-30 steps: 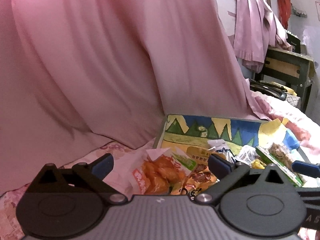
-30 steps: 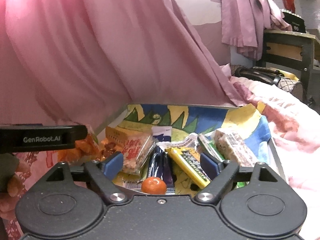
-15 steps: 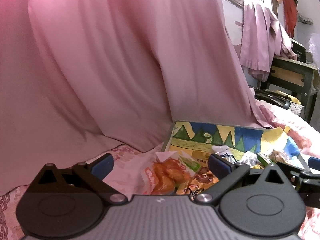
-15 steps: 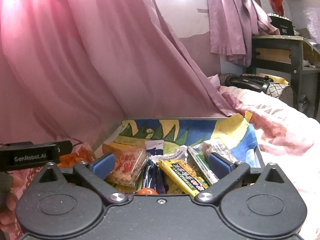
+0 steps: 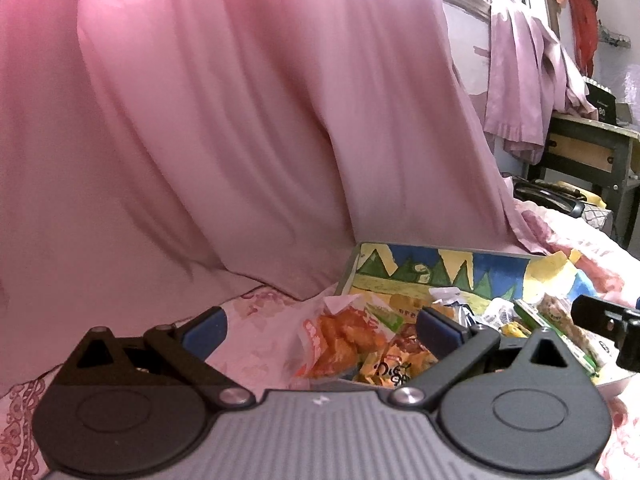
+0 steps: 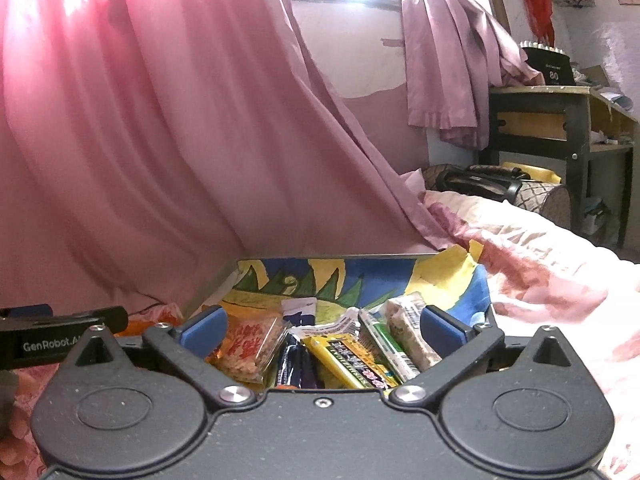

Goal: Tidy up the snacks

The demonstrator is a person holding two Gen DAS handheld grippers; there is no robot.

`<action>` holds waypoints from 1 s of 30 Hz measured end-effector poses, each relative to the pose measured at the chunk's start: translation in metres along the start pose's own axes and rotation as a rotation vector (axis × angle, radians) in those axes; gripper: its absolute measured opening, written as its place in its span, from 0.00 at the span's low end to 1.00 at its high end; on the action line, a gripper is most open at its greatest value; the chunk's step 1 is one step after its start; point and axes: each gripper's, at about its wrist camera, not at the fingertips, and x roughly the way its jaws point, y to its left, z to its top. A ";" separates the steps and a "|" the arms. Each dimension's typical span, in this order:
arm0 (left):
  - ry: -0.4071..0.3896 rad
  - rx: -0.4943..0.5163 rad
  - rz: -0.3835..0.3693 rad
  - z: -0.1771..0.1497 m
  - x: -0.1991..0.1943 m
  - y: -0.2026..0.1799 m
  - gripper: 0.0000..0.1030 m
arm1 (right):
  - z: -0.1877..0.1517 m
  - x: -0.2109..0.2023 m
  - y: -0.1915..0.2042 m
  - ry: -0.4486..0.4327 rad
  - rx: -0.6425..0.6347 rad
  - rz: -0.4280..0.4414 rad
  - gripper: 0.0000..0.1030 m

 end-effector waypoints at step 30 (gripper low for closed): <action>-0.056 -0.004 -0.009 -0.019 -0.106 -0.009 1.00 | -0.014 -0.104 -0.009 -0.043 -0.014 -0.015 0.99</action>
